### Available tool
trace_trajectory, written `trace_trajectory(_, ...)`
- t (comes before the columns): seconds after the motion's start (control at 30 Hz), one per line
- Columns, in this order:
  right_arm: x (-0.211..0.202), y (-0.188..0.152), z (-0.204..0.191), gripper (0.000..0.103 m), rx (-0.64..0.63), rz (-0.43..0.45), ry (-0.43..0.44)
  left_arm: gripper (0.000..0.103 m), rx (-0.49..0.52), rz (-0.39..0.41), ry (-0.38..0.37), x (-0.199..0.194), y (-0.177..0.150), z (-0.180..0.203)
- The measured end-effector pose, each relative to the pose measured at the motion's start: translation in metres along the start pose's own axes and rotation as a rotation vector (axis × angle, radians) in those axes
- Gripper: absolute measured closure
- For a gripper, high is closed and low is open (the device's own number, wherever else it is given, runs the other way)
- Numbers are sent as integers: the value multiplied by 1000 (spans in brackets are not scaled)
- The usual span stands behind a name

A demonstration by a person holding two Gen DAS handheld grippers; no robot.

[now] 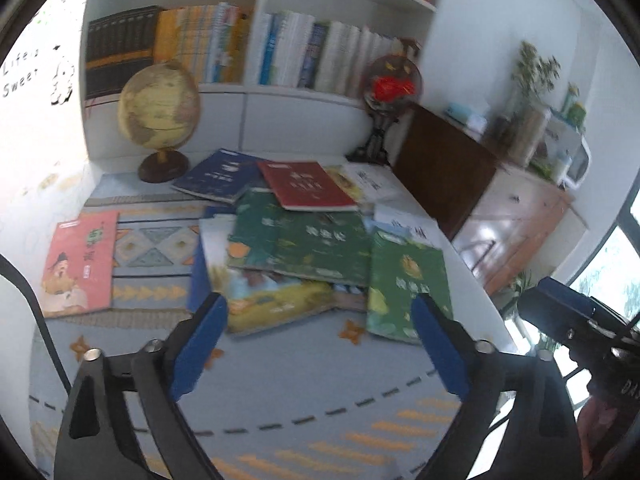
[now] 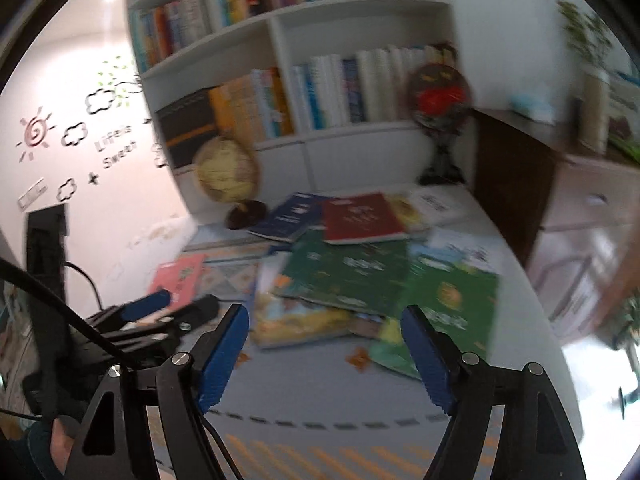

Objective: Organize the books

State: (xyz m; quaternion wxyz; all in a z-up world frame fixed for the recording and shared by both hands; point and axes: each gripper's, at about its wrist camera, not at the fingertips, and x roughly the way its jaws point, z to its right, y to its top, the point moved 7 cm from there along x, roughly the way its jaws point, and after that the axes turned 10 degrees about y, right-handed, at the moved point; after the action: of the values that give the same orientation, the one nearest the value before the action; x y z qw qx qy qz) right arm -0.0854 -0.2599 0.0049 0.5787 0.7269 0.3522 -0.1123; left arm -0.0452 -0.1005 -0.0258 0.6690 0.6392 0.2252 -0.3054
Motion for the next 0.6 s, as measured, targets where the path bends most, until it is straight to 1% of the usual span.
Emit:
trace_trajectory(0.1, -17, -9, 30, 26, 74, 1, -6, 3, 58, -10, 15, 1, -7, 26)
trace_trajectory(0.17, -27, -14, 51, 26, 122, -4, -24, 3, 89, -26, 0, 3, -11, 41)
trace_trajectory(0.23, -32, -19, 70, 26, 165, -10, -42, 3, 98, -55, -26, 8, -14, 53)
trace_trajectory(0.33, -33, -26, 93, 26, 233, -18, -62, 3, 97, -134, -118, 25, -21, 68)
trace_trajectory(0.37, -32, -30, 100, 26, 254, -24, -70, 3, 87, -175, -159, 35, -24, 72)
trace_trajectory(0.43, -28, -37, 114, 26, 285, -40, -98, 3, 71, -232, -206, 52, -31, 78)
trace_trajectory(0.53, -14, -43, 124, 26, 298, -76, -84, 3, 59, -313, -231, 80, -37, 86)
trace_trajectory(0.57, -9, -45, 127, 26, 300, -93, -93, 3, 56, -334, -236, 88, -38, 87)
trace_trajectory(0.6, -2, -47, 133, 26, 304, -115, -119, 3, 52, -349, -239, 96, -38, 88)
